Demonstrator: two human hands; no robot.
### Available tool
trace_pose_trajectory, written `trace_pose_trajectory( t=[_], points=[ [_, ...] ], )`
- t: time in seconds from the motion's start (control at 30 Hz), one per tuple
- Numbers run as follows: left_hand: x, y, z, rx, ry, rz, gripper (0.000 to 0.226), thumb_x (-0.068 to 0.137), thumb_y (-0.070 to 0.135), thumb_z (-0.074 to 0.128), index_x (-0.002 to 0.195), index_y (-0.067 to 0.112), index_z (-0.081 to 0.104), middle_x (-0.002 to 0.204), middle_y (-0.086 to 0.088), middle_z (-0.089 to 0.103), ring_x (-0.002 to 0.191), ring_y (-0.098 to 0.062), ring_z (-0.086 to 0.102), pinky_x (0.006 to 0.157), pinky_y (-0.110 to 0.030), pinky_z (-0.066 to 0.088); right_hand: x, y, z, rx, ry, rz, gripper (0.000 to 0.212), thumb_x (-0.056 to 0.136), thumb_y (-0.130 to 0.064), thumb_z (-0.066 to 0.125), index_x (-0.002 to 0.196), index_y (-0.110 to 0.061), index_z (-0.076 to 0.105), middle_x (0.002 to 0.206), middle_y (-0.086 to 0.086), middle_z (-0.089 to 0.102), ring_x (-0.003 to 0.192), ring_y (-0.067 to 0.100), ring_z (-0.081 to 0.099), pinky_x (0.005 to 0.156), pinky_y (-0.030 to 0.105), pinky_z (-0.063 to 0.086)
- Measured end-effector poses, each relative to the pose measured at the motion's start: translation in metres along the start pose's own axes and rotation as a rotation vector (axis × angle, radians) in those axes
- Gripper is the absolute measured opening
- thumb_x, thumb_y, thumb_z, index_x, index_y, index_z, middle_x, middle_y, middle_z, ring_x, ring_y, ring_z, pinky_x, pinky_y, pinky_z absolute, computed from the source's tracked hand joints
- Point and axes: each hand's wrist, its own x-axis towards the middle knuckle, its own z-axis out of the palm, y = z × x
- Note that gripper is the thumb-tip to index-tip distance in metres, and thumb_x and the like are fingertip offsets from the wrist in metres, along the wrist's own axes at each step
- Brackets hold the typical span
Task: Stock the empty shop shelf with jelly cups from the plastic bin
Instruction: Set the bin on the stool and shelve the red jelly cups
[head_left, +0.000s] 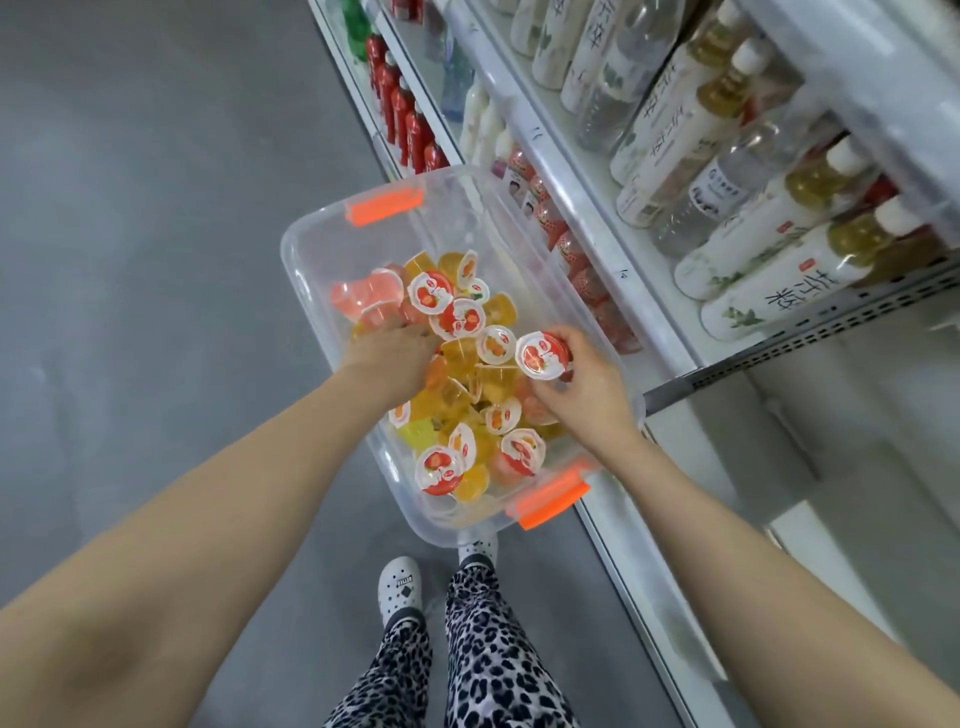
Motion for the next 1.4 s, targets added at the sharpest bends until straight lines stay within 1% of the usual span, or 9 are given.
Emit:
trace_pose_trajectory(
  t=[0.17, 0.33, 0.6, 0.7, 0.8, 0.97, 1.13, 1.3, 1.4],
  points=[
    [0.012, -0.002, 0.004, -0.026, -0.034, 0.026, 0.042, 0.088, 0.018, 0.062, 0.129, 0.025, 0.054, 0.122, -0.004, 0.063, 0.112, -0.029, 0.059, 0.085, -0.039, 0.053, 0.0, -0.001, 0.001, -0.011, -0.006, 0.016, 0.041, 0.079, -0.036, 0.071, 0.116, -0.028, 0.055, 0.107, -0.011, 0.066, 0.094, 0.009, 0.062, 0.079, 0.034, 0.054],
    [0.009, -0.005, 0.006, -0.072, 0.006, 0.038, 0.037, 0.085, 0.024, 0.066, 0.121, 0.022, 0.055, 0.112, -0.003, 0.065, 0.099, -0.027, 0.062, 0.077, -0.038, 0.056, -0.005, -0.006, -0.005, -0.01, 0.012, 0.015, 0.044, 0.079, -0.036, 0.072, 0.118, -0.027, 0.055, 0.109, -0.01, 0.065, 0.095, 0.009, 0.061, 0.08, 0.031, 0.053],
    [-0.016, -0.002, -0.019, -0.242, 0.143, 0.059, 0.052, 0.083, 0.033, 0.067, 0.13, 0.017, 0.051, 0.118, -0.007, 0.058, 0.103, -0.028, 0.059, 0.084, -0.04, 0.053, -0.028, -0.018, -0.032, 0.009, 0.093, 0.022, 0.047, 0.078, -0.035, 0.072, 0.119, -0.023, 0.054, 0.11, -0.006, 0.063, 0.096, 0.012, 0.06, 0.081, 0.036, 0.053],
    [-0.032, 0.003, -0.034, -0.287, 0.196, 0.098, 0.053, 0.083, 0.034, 0.067, 0.131, 0.017, 0.053, 0.117, -0.007, 0.059, 0.103, -0.027, 0.058, 0.082, -0.038, 0.052, -0.044, -0.024, -0.047, 0.007, 0.16, 0.014, 0.05, 0.08, -0.035, 0.073, 0.124, -0.023, 0.052, 0.112, -0.008, 0.063, 0.099, 0.01, 0.06, 0.083, 0.029, 0.05],
    [-0.046, 0.013, -0.049, -0.334, 0.263, 0.179, 0.055, 0.083, 0.039, 0.066, 0.133, 0.019, 0.053, 0.118, -0.008, 0.061, 0.107, -0.027, 0.057, 0.087, -0.038, 0.049, -0.065, -0.03, -0.065, 0.022, 0.23, 0.032, 0.051, 0.08, -0.035, 0.072, 0.125, -0.025, 0.05, 0.112, -0.009, 0.063, 0.099, 0.008, 0.059, 0.08, 0.025, 0.045],
    [-0.065, 0.046, -0.081, -0.403, 0.33, 0.336, 0.061, 0.083, 0.043, 0.068, 0.136, 0.017, 0.051, 0.124, -0.009, 0.06, 0.116, -0.029, 0.055, 0.093, -0.036, 0.042, -0.104, -0.031, -0.104, 0.006, 0.365, 0.095, 0.046, 0.08, -0.035, 0.072, 0.12, -0.027, 0.05, 0.106, -0.007, 0.063, 0.09, 0.013, 0.06, 0.077, 0.03, 0.046],
    [-0.076, 0.093, -0.116, -0.442, 0.409, 0.484, 0.051, 0.082, 0.044, 0.07, 0.128, 0.025, 0.057, 0.121, 0.003, 0.062, 0.113, -0.02, 0.056, 0.087, -0.03, 0.042, -0.14, -0.024, -0.152, -0.005, 0.486, 0.153, 0.038, 0.081, -0.042, 0.07, 0.111, -0.034, 0.048, 0.1, -0.014, 0.061, 0.082, 0.002, 0.057, 0.07, 0.023, 0.043],
    [-0.074, 0.147, -0.15, -0.435, 0.425, 0.643, 0.054, 0.079, 0.051, 0.07, 0.126, 0.025, 0.058, 0.115, 0.003, 0.063, 0.108, -0.018, 0.057, 0.087, -0.03, 0.043, -0.17, -0.013, -0.208, -0.057, 0.621, 0.193, 0.032, 0.084, -0.04, 0.069, 0.107, -0.031, 0.049, 0.097, -0.014, 0.061, 0.083, 0.002, 0.056, 0.067, 0.024, 0.044],
    [-0.075, 0.177, -0.167, -0.418, 0.441, 0.717, 0.052, 0.081, 0.049, 0.069, 0.126, 0.026, 0.058, 0.117, 0.004, 0.062, 0.107, -0.017, 0.056, 0.084, -0.028, 0.041, -0.182, -0.002, -0.237, -0.087, 0.698, 0.224, 0.033, 0.084, -0.041, 0.068, 0.109, -0.028, 0.05, 0.098, -0.01, 0.061, 0.085, 0.008, 0.058, 0.072, 0.03, 0.048]
  ],
)
